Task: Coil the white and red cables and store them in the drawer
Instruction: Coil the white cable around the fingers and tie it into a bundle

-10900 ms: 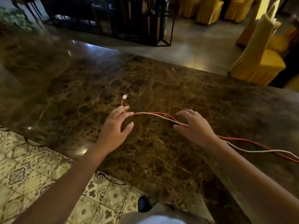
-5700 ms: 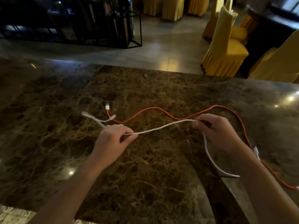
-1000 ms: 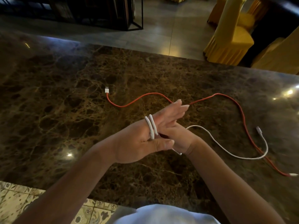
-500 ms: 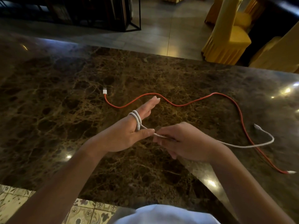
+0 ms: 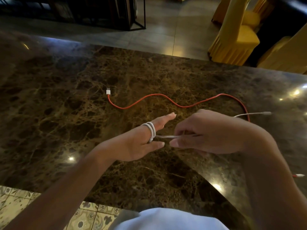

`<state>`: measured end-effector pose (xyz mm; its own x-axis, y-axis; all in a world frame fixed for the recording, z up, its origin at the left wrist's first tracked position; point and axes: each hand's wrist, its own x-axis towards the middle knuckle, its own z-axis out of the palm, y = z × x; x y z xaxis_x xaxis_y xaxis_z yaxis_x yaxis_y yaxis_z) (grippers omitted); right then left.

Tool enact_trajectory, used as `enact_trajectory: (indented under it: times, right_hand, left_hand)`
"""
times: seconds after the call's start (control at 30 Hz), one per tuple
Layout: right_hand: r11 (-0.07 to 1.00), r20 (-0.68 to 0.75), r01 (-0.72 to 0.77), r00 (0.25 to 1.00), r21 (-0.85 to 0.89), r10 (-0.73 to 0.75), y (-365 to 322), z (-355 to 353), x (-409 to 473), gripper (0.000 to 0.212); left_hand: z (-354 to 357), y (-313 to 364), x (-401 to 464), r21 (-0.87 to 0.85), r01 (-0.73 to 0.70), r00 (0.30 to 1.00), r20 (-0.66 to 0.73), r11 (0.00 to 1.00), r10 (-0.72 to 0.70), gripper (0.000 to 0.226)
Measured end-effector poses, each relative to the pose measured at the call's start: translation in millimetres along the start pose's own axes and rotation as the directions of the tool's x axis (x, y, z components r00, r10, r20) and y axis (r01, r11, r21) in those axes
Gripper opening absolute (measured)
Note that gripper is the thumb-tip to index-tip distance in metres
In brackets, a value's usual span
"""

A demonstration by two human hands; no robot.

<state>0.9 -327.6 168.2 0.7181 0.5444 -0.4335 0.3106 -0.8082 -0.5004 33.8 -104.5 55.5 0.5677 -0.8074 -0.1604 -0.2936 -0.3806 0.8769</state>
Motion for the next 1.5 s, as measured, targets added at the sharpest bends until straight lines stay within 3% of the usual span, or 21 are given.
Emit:
enact_trajectory:
  times: [0.07, 0.17, 0.33, 0.43, 0.6, 0.77, 0.93, 1.07, 1.13, 1.37, 1.43, 1.5]
  right_hand:
    - [0.987, -0.052, 0.158, 0.986, -0.013, -0.158, -4.0, 1.2, 5.9, 0.023]
    - [0.953, -0.096, 0.27, 0.961, 0.137, -0.259, 7.0, -0.4, 16.4, 0.015]
    - [0.805, -0.156, 0.38, 0.925, 0.456, -0.347, 29.5, -1.9, 30.7, 0.016]
    - [0.595, -0.168, 0.45, 0.867, 0.665, -0.468, 35.6, 8.3, 42.8, 0.022]
    - [0.173, -0.184, 0.307, 0.844, 0.936, -0.503, 35.9, 40.1, 69.6, 0.025]
    - [-0.014, -0.226, 0.246, 0.867, 0.969, -0.443, 32.7, 64.5, 81.8, 0.024]
    - [0.125, -0.106, 0.148, 0.949, 0.981, -0.296, 45.7, 97.2, 93.5, 0.048]
    - [0.016, -0.17, 0.177, 0.963, 0.984, -0.207, 44.3, 112.4, 84.6, 0.033]
    - [0.058, -0.161, 0.175, 0.968, 0.983, -0.193, 41.1, 114.8, 79.7, 0.036]
    - [0.528, -0.113, 0.095, 0.994, 0.844, 0.003, 35.2, 110.1, 53.1, 0.048]
    - [0.704, -0.123, 0.056, 0.991, 0.708, 0.045, 31.2, 101.4, 45.2, 0.043]
    - [0.899, -0.15, 0.024, 0.988, 0.438, 0.047, 25.0, 86.6, 35.5, 0.032]
  left_hand:
    - [4.0, 2.2, 3.8, 0.067, 0.012, 1.0, 0.019, 0.998, -0.013, 0.068]
    - [8.9, 8.5, 1.4, 0.108, 0.012, 0.998, 0.062, 0.994, -0.019, 0.046]
    - [11.0, 38.6, -13.7, 0.01, -0.069, 0.981, 0.18, 0.998, 0.066, 0.059]
    - [8.6, 63.6, -25.8, -0.1, -0.099, 0.957, 0.262, 0.99, 0.123, 0.064]
    - [0.3, 89.0, -28.2, -0.178, -0.214, 0.957, 0.159, 0.961, 0.243, 0.063]
    - [-3.4, 80.9, -21.9, -0.183, -0.225, 0.969, 0.065, 0.957, 0.24, 0.065]
    - [-7.0, 73.7, -20.3, -0.208, -0.251, 0.968, -0.03, 0.945, 0.25, 0.069]
    - [-11.1, 63.6, -15.8, -0.257, -0.246, 0.964, -0.163, 0.935, 0.209, 0.074]
    - [-13.7, 57.6, -14.0, -0.253, -0.24, 0.96, -0.207, 0.937, 0.19, 0.076]
    - [-13.7, 36.6, -4.6, -0.236, -0.2, 0.955, -0.263, 0.951, 0.135, 0.078]
    - [-14.0, 32.8, -1.0, -0.196, -0.181, 0.956, -0.265, 0.964, 0.125, 0.079]
    - [-13.2, 28.5, 2.2, -0.109, -0.148, 0.968, -0.221, 0.983, 0.121, 0.079]
